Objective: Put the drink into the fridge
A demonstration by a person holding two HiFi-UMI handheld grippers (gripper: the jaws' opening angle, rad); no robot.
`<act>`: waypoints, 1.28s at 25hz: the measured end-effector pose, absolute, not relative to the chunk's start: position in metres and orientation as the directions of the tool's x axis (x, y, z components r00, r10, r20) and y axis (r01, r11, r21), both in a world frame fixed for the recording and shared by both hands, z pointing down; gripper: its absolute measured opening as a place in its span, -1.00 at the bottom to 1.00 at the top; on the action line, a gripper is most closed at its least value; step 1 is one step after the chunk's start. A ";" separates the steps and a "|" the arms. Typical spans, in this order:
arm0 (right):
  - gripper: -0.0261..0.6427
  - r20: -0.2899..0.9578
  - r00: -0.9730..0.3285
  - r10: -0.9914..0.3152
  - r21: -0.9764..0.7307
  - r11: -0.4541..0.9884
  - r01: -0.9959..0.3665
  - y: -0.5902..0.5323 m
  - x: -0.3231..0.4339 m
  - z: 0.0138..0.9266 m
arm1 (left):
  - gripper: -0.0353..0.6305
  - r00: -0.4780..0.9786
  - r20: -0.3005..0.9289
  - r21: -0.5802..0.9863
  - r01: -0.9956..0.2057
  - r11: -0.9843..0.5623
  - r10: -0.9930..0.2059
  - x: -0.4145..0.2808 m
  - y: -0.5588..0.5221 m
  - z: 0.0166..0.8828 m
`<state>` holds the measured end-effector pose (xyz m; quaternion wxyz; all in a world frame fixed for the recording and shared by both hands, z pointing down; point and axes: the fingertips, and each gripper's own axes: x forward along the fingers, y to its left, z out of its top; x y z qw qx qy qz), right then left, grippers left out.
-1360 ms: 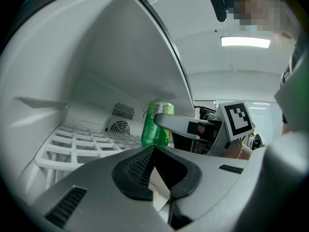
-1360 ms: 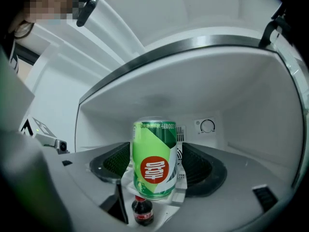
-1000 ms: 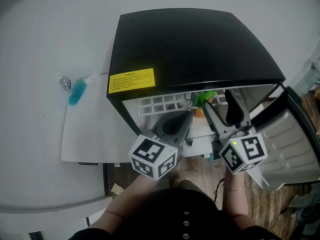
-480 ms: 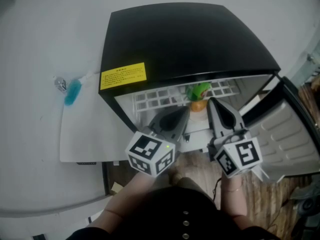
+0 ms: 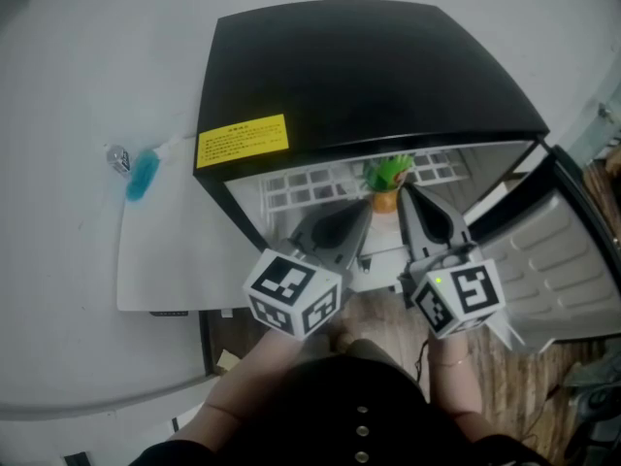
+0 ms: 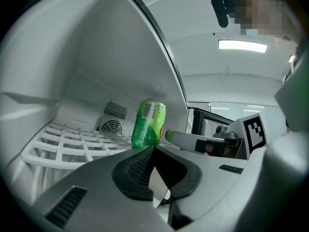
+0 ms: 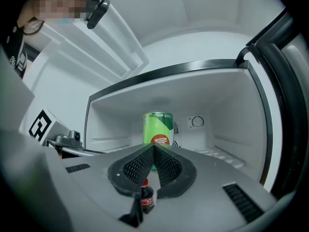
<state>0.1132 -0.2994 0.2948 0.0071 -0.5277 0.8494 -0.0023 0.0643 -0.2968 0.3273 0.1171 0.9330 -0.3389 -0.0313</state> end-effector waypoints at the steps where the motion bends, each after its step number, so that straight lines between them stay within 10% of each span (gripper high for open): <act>1: -0.90 -0.005 -0.445 -0.895 -0.010 0.445 -0.895 -0.300 0.112 0.296 | -0.88 0.766 0.019 0.241 -0.627 -0.741 -0.643 0.063 -0.297 0.327; 32: -0.90 0.029 -0.478 -0.878 -0.025 0.477 -0.879 -0.334 0.102 0.304 | -0.88 0.737 0.029 0.227 -0.662 -0.714 -0.675 0.056 -0.308 0.329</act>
